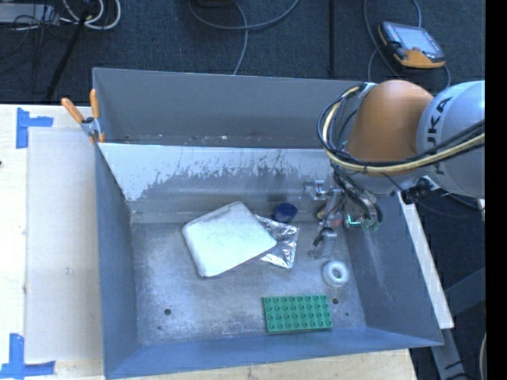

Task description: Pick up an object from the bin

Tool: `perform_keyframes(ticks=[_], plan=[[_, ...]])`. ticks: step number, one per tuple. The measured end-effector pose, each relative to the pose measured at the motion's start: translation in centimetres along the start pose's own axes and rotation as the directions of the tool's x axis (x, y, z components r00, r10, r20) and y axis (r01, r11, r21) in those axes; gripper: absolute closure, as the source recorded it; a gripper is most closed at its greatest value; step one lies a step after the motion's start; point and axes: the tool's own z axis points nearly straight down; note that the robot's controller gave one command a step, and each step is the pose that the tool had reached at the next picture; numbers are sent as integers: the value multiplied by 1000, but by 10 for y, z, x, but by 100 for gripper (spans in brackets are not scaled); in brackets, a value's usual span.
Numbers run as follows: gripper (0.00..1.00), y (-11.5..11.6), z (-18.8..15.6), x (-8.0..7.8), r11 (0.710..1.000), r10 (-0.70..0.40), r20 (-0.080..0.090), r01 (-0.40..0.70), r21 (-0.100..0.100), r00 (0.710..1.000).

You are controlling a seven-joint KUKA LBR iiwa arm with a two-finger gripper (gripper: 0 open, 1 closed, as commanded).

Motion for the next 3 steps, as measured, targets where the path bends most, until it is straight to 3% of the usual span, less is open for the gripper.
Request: perform_keyframes(ticks=[1,2,3], plan=[[0,15,74,-10,1000,-8,24,8,2,1000],[0,87,45,8,996,91,10,-91,-3,996],[0,80,47,19,977,211,6,-211,-1,977]])
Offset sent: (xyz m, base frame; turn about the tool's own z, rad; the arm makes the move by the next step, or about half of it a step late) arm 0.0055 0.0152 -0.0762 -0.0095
